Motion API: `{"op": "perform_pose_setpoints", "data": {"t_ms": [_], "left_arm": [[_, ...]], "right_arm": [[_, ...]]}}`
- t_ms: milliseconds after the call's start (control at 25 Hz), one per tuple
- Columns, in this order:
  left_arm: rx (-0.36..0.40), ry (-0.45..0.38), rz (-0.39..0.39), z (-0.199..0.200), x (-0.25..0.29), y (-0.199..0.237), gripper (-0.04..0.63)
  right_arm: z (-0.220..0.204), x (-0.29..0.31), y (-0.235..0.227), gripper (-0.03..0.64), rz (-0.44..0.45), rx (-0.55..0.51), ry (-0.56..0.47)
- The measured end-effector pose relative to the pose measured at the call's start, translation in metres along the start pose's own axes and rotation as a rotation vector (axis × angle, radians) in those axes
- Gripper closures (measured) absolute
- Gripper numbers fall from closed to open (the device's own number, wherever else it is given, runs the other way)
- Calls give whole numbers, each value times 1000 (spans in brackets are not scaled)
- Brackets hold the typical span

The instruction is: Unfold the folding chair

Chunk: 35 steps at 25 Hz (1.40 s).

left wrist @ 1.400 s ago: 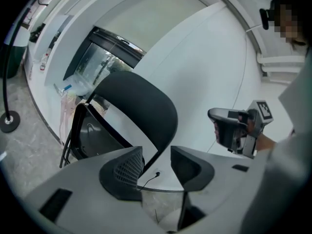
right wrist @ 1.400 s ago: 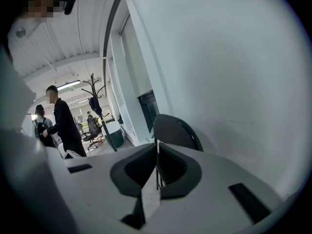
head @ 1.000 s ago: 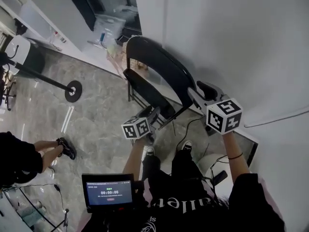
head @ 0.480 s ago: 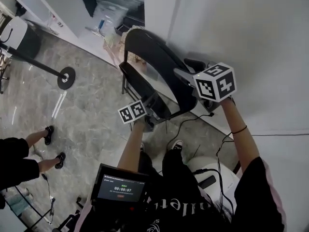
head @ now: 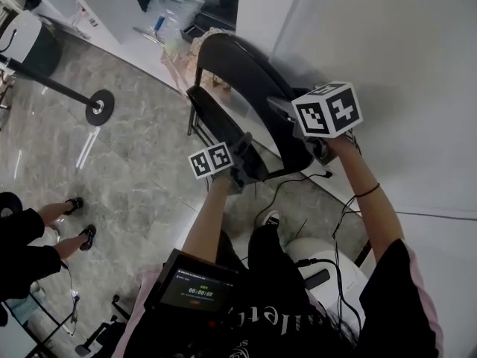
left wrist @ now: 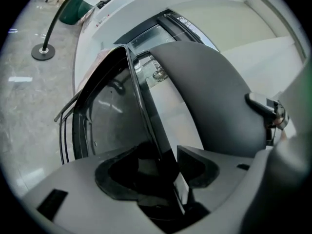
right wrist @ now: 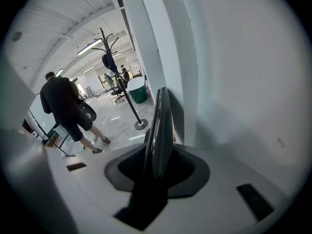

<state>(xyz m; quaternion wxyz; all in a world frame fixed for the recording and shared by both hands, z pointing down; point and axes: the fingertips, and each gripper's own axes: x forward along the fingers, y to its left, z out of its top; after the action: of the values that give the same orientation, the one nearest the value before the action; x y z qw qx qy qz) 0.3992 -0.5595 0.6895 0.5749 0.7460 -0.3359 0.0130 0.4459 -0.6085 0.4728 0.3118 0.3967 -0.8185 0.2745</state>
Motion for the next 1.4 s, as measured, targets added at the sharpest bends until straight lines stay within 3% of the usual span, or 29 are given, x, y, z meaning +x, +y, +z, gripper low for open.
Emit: {"op": "perform_pose_setpoints", "data": {"t_ms": [200, 440, 640, 840, 1080, 1400], "left_arm": [[-32, -2, -34, 1, -6, 2, 357], [-144, -39, -149, 1, -34, -1, 446], [-111, 19, -171, 2, -66, 5, 509], [-262, -5, -243, 4, -102, 17, 534], [-303, 8, -238, -5, -156, 45, 534], [-265, 44, -201, -10, -223, 77, 531]], "right_arm": [[0, 3, 1, 514, 24, 28, 0], [0, 4, 30, 528, 104, 69, 10], [2, 10, 65, 529, 117, 70, 13], [3, 15, 107, 529, 103, 72, 18], [-2, 25, 177, 530, 52, 32, 14], [-15, 35, 245, 529, -23, 59, 8]]}}
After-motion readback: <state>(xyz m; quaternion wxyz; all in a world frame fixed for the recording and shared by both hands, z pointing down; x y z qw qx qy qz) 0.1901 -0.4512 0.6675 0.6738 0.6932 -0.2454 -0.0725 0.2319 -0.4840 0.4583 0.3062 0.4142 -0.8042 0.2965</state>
